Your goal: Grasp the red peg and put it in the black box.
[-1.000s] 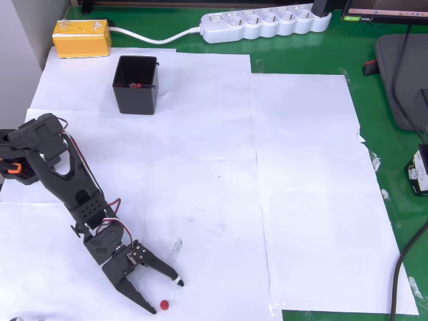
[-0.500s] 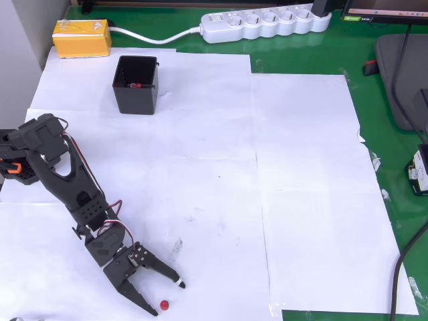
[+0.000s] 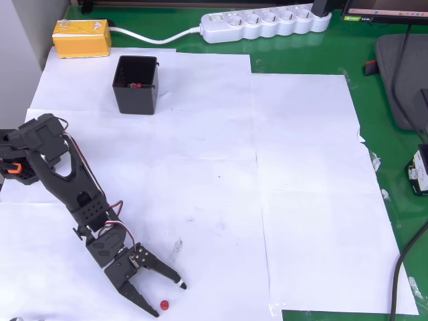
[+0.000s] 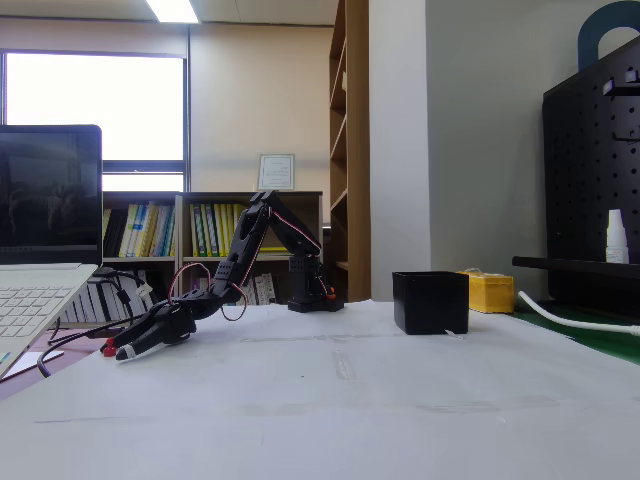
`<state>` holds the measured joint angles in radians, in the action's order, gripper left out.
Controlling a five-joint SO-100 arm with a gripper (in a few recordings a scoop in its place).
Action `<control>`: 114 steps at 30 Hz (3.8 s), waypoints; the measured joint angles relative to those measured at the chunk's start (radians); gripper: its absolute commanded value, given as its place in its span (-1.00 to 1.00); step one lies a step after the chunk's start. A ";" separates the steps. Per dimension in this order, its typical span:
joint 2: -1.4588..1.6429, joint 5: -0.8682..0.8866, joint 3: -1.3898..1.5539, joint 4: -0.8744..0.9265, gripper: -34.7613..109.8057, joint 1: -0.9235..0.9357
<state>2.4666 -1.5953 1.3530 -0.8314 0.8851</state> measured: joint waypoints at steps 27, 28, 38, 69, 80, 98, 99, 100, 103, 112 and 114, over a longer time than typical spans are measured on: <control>0.000 0.000 -0.006 0.000 -0.13 -0.015; 0.000 0.000 -0.006 0.000 -0.13 -0.015; 0.000 0.000 -0.006 0.000 -0.13 -0.028; 0.000 0.003 -0.005 0.000 -0.52 -0.028; -0.044 0.052 -0.046 0.031 -0.52 -0.041; -0.426 0.308 0.520 1.647 -0.52 -0.222; -0.431 0.319 0.555 1.717 -0.52 -0.232; -0.440 0.330 0.581 1.778 -0.52 -0.244; -0.499 0.359 0.594 1.898 -0.52 -0.279; -0.709 0.479 0.620 2.283 -0.52 -0.463; -0.762 0.515 0.620 2.368 -0.52 -0.534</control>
<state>1.7043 -1.0799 1.9727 1.5370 0.3513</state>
